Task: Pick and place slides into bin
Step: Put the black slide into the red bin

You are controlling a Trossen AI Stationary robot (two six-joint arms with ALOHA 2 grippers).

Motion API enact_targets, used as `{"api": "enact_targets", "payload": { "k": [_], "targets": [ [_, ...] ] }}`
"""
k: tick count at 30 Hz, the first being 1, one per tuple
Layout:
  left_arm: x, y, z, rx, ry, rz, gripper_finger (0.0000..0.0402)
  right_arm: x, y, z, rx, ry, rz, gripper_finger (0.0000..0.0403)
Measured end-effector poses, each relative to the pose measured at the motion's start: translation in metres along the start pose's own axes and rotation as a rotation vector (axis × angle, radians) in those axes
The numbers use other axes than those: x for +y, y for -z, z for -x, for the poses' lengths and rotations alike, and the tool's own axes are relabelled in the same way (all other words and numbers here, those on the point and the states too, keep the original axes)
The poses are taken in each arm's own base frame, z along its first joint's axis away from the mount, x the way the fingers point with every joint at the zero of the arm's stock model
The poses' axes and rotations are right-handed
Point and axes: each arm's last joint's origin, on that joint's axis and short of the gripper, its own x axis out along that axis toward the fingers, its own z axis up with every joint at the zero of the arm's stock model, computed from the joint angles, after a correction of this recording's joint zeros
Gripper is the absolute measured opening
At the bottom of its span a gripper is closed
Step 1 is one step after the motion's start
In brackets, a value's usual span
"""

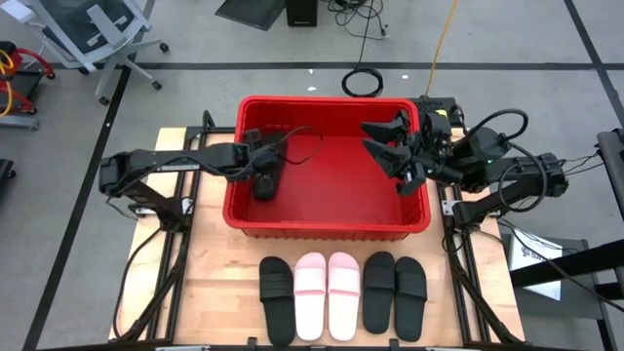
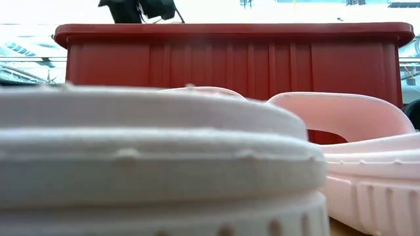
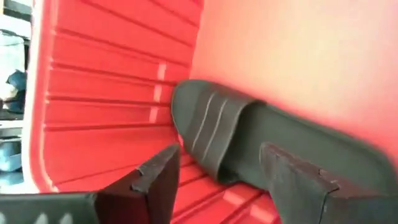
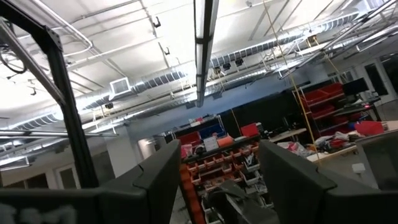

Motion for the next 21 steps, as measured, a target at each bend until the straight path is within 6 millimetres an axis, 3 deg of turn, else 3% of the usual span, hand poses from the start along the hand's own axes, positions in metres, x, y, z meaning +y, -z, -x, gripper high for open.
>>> {"api": "enact_targets", "payload": {
  "k": [12,21],
  "targets": [
    [-0.017,0.011,0.066,-0.185,0.089,0.19,0.0225,-0.002,0.003,0.0,0.003,0.014,0.013,0.0205],
    [-0.036,0.009,0.109,-0.423,0.334,0.229,0.0225,-0.004,0.002,-0.001,-0.024,0.065,0.026,0.0205]
  ]
}}
